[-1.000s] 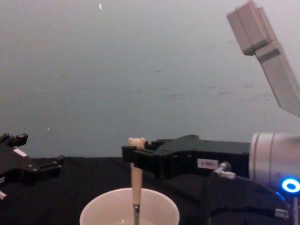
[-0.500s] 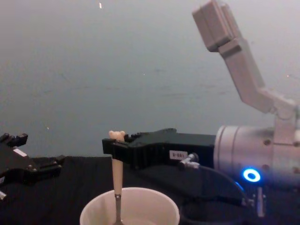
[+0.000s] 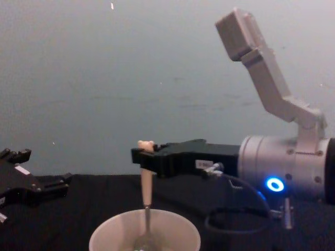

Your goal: Pick up the stirring spoon with one hand, stir inside the cup, then place it back in its original position.

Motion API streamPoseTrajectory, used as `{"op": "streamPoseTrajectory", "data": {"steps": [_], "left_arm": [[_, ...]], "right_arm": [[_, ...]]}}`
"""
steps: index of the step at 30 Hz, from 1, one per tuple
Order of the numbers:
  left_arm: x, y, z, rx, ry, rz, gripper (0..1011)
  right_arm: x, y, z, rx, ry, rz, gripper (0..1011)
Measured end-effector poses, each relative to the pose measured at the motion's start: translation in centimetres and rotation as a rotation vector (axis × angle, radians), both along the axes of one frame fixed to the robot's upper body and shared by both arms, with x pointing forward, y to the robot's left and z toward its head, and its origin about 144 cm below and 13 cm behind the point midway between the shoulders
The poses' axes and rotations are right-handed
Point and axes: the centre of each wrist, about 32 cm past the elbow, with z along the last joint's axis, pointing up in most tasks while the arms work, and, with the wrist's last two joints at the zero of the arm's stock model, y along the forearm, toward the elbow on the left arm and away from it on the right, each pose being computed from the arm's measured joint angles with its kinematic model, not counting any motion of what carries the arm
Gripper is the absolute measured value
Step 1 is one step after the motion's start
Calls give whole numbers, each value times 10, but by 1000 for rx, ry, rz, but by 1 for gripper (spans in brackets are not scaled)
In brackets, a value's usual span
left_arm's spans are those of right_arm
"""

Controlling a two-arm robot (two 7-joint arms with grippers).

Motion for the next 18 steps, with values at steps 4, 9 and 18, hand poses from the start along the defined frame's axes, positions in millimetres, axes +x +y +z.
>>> {"op": "streamPoseTrajectory", "data": {"steps": [4, 9, 18], "left_arm": [[0, 0, 0, 0, 0, 0, 1001], [0, 0, 0, 0, 0, 0, 1001], [0, 0, 0, 0, 0, 0, 1002]], "right_arm": [[0, -9, 0, -6, -4, -6, 218], [-5, -22, 3, -3, -9, -2, 218], [-22, -46, 6, 0, -6, 39, 221]]}}
